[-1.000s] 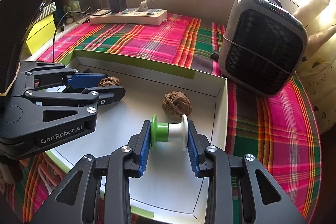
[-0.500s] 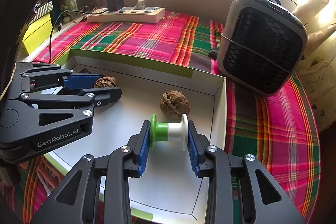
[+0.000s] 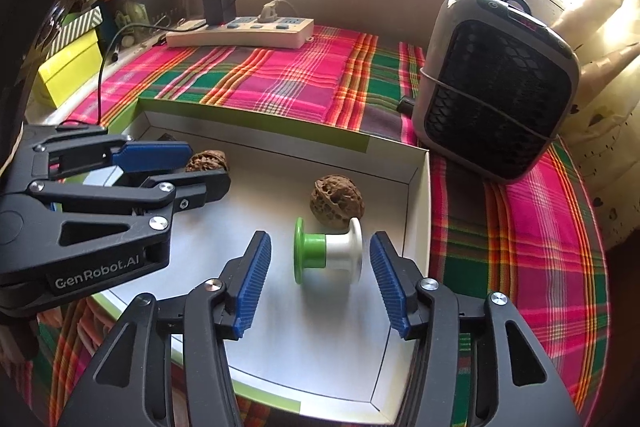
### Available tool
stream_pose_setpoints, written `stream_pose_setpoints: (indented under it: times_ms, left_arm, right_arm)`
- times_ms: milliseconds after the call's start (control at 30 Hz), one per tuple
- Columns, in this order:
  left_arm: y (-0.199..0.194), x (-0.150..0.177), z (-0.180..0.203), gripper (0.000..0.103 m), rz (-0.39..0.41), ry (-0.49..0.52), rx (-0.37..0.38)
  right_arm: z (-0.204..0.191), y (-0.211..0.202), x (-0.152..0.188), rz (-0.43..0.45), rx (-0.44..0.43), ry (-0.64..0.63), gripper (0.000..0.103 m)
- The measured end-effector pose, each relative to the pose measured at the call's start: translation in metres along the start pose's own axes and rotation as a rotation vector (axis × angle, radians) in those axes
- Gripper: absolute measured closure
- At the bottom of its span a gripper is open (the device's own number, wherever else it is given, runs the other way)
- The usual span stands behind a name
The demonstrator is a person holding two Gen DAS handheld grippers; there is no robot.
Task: Organize objects
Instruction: 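Open the left gripper to release the walnut while the right gripper releases the spool in the box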
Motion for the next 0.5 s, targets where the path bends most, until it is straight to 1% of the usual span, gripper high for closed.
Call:
stream_pose_setpoints:
  times_ms: [500]
  left_arm:
    - [-0.034, 0.013, 0.002, 0.065, 0.050, -0.010, -0.024]
  right_arm:
    - [0.000, -0.023, 0.006, 0.027, -0.019, 0.053, 0.048]
Point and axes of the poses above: each gripper's, at about its wrist camera, not at the fingertips, and y roughly the way its jaws point, z to its right, x to its underside, the point moved 9 cm from there along y, roughly the way its jaws point, and after that the axes turned 11 degrees about x, right-handed, at the moved point
